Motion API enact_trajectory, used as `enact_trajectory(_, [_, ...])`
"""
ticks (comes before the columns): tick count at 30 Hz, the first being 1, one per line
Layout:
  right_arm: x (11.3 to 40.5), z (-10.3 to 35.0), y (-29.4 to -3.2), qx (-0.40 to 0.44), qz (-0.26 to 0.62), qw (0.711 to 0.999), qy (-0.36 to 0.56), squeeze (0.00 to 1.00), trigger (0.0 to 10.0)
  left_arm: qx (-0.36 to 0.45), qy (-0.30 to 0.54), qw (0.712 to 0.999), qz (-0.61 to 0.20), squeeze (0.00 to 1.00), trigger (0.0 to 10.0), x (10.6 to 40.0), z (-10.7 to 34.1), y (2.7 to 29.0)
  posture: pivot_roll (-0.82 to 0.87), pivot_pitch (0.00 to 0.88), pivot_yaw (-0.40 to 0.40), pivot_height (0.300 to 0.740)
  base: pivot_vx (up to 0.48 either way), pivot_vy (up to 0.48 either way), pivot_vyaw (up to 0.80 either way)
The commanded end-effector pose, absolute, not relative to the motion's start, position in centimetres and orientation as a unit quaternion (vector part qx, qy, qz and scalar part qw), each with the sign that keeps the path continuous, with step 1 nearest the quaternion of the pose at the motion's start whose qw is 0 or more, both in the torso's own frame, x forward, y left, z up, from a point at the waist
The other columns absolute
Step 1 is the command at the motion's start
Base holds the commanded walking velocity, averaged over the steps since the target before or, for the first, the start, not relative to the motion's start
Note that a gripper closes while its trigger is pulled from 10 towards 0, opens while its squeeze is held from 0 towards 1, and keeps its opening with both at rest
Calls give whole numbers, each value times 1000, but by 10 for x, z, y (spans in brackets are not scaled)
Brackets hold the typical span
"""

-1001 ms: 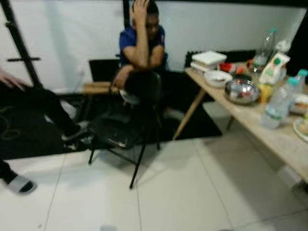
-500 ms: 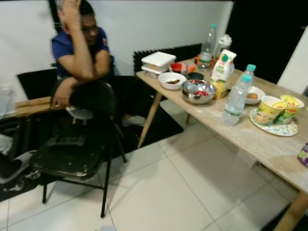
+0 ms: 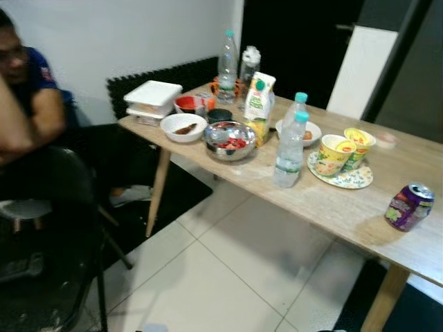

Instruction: Restocking fridge

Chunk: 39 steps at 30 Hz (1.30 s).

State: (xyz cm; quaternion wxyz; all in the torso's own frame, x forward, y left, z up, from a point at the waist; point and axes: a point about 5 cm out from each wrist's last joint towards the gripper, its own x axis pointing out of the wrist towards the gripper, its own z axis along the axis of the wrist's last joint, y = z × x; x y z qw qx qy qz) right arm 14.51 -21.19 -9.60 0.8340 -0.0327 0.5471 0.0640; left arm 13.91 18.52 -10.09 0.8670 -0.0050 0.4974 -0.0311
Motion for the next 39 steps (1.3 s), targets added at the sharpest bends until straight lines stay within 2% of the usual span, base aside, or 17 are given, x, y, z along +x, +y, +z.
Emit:
enact_trajectory(1, [147,-94,-218,-36,56,836,544,0,10000,-2,500,865,-35,0,10000,138,-102,183,-73,0,10,734,247,0,-800])
enact_trajectory(6, [148,-94,-218,-34,55,839,540,0,10000,-2,499,866,-34,0,10000,139,-101,183,-73,0,10,734,248,0,-800])
enact_trajectory(13, [148,-93,-223,-53,39,840,539,0,10000,-2,498,866,-32,0,10000,139,-101,183,-73,0,10,734,71,0,0])
enact_trajectory(17, [146,-92,-236,-74,1,837,542,0,10000,-7,496,868,-22,0,10000,139,-101,184,-73,0,10,734,0,0,0])
enact_trajectory(19, [142,-89,-254,-85,-59,831,547,0,10000,-5,497,867,-21,0,10000,139,-101,185,-74,0,11,734,0,0,0])
enact_trajectory(24, [136,-86,-270,-100,-102,823,550,0,10000,-4,497,867,-21,0,10000,139,-101,185,-74,0,11,734,0,0,0])
enact_trajectory(27, [125,-79,-297,-111,-178,805,554,0,10000,-4,497,867,-20,0,10000,139,-101,185,-74,0,11,734,0,0,0])
enact_trajectory(28, [125,-79,-297,-111,-178,805,554,0,10000,-4,497,867,-20,0,10000,139,-101,185,-74,0,11,734,0,0,0])
enact_trajectory(29, [120,-75,-311,-116,-214,797,553,0,10000,-4,497,867,-21,0,10000,139,-101,184,-74,0,11,734,0,0,0])
enact_trajectory(35, [117,-66,-331,-114,-265,789,542,0,10000,-5,498,867,-22,0,10000,138,-102,183,-80,0,7,734,0,0,0])
enact_trajectory(39, [113,-56,-349,-98,-329,781,522,0,10000,-5,498,867,-24,0,10000,138,-102,182,-89,0,5,734,0,0,0])
